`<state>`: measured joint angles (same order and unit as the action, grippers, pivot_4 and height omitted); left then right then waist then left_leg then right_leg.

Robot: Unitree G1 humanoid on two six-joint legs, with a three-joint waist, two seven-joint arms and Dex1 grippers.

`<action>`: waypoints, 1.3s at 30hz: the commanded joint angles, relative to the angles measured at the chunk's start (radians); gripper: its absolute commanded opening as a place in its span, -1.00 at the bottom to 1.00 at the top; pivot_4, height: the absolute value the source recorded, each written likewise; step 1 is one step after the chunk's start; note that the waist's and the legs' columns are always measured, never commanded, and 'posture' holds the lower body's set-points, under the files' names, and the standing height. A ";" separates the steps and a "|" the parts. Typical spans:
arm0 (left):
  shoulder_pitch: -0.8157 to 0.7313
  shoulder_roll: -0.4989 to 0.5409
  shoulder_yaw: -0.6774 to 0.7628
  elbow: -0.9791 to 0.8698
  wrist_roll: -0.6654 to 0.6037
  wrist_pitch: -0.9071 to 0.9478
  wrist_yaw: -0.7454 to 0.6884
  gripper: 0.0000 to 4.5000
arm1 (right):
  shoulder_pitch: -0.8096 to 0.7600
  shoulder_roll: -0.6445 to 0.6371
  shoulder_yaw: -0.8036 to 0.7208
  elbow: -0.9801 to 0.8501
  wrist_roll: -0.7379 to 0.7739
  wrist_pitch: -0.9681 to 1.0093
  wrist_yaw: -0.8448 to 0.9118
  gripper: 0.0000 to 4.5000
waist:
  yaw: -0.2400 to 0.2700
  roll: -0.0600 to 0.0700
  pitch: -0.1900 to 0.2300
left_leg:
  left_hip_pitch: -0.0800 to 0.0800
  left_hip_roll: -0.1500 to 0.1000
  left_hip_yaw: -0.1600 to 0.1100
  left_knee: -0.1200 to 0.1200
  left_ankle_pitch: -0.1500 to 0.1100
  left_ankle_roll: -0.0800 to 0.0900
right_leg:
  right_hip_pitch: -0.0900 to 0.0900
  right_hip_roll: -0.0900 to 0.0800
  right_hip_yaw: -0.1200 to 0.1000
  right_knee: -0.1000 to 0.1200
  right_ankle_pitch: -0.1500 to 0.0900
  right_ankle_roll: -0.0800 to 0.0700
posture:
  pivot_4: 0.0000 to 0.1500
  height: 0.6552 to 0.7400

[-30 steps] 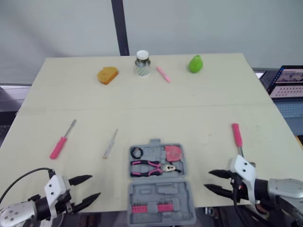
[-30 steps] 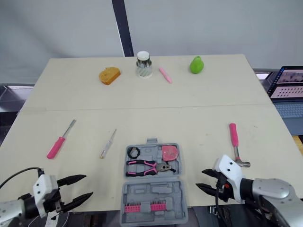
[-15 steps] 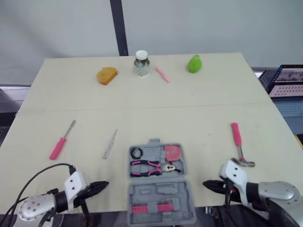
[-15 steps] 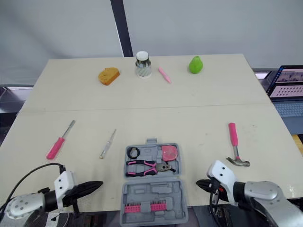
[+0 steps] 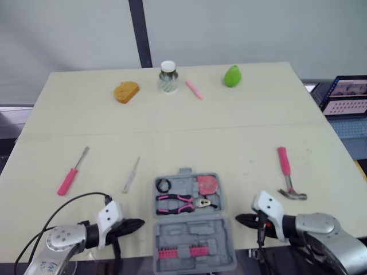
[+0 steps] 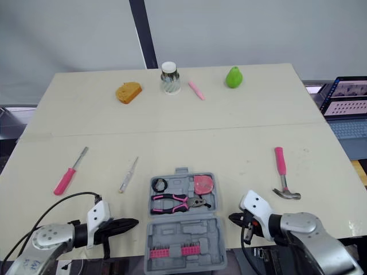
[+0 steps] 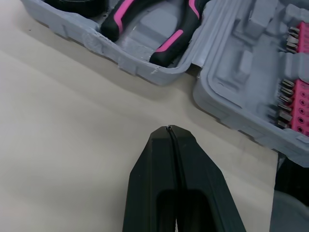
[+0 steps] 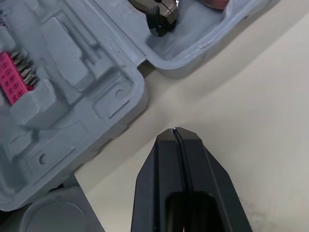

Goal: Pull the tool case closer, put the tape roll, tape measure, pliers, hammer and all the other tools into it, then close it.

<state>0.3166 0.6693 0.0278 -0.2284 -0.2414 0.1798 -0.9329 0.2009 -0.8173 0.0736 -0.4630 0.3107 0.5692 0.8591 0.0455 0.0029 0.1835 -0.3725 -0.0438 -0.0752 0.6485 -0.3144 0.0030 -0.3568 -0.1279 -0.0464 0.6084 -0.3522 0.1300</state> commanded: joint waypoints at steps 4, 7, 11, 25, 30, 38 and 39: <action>-0.034 -0.010 -0.042 0.015 0.016 -0.033 0.001 -0.98 | -0.016 0.015 0.017 -0.009 -0.008 0.002 -0.010 -1.00 | 0.000 0.000 0.000 | 0.000 0.000 0.000 0.000 0.000 0.000 | -0.001 0.000 0.000 0.000 0.000 0.000 | 1.00 0.98; -0.069 -0.030 -0.080 0.045 0.034 -0.044 0.008 -0.98 | -0.022 0.024 0.027 -0.006 -0.013 0.004 -0.011 -1.00 | 0.001 0.000 0.000 | 0.000 0.000 0.000 0.000 0.000 0.000 | -0.001 0.000 0.000 0.001 0.000 0.000 | 1.00 0.98; -0.091 -0.044 -0.109 0.060 0.047 -0.051 0.015 -0.98 | -0.034 0.034 0.039 -0.005 -0.015 0.009 -0.011 -1.00 | 0.000 0.000 0.000 | 0.000 0.000 0.001 0.000 0.000 0.000 | -0.001 0.000 0.001 0.001 0.000 0.000 | 1.00 0.98; -0.103 -0.059 -0.145 0.060 0.071 -0.067 0.046 -0.98 | -0.095 0.083 0.097 0.041 -0.056 0.009 -0.018 -1.00 | -0.003 0.000 0.000 | 0.000 0.000 0.001 0.001 0.000 0.000 | -0.001 0.000 0.001 0.002 0.000 0.000 | 1.00 0.98; -0.110 -0.063 -0.147 0.059 0.072 -0.065 0.055 -0.98 | -0.105 0.092 0.105 0.041 -0.057 0.013 -0.017 -1.00 | -0.003 0.000 0.000 | 0.000 0.000 0.001 0.000 0.000 0.000 | -0.001 0.000 0.001 0.002 0.000 0.000 | 1.00 0.98; -0.122 -0.064 -0.150 0.059 0.078 -0.073 0.064 -0.98 | -0.113 0.097 0.109 0.033 -0.049 0.014 -0.015 -1.00 | -0.001 0.000 0.000 | 0.001 -0.001 0.001 0.001 0.000 0.000 | -0.001 0.000 0.001 0.003 0.000 0.000 | 1.00 0.98; -0.127 -0.067 -0.152 0.060 0.078 -0.073 0.065 -0.98 | -0.120 0.103 0.113 0.032 -0.048 0.016 -0.017 -1.00 | -0.002 0.000 0.000 | 0.001 -0.001 0.001 0.001 0.000 0.000 | -0.001 0.000 0.001 0.003 0.000 0.000 | 1.00 0.98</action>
<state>0.1970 0.6091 -0.1176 -0.1516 -0.1701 0.1134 -0.8794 0.0886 -0.7267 0.1875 -0.4168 0.2511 0.5888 0.8476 0.0439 0.0031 0.1832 -0.3719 -0.0443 -0.0741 0.6491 -0.3139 0.0031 -0.3578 -0.1278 -0.0456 0.6112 -0.3522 0.1300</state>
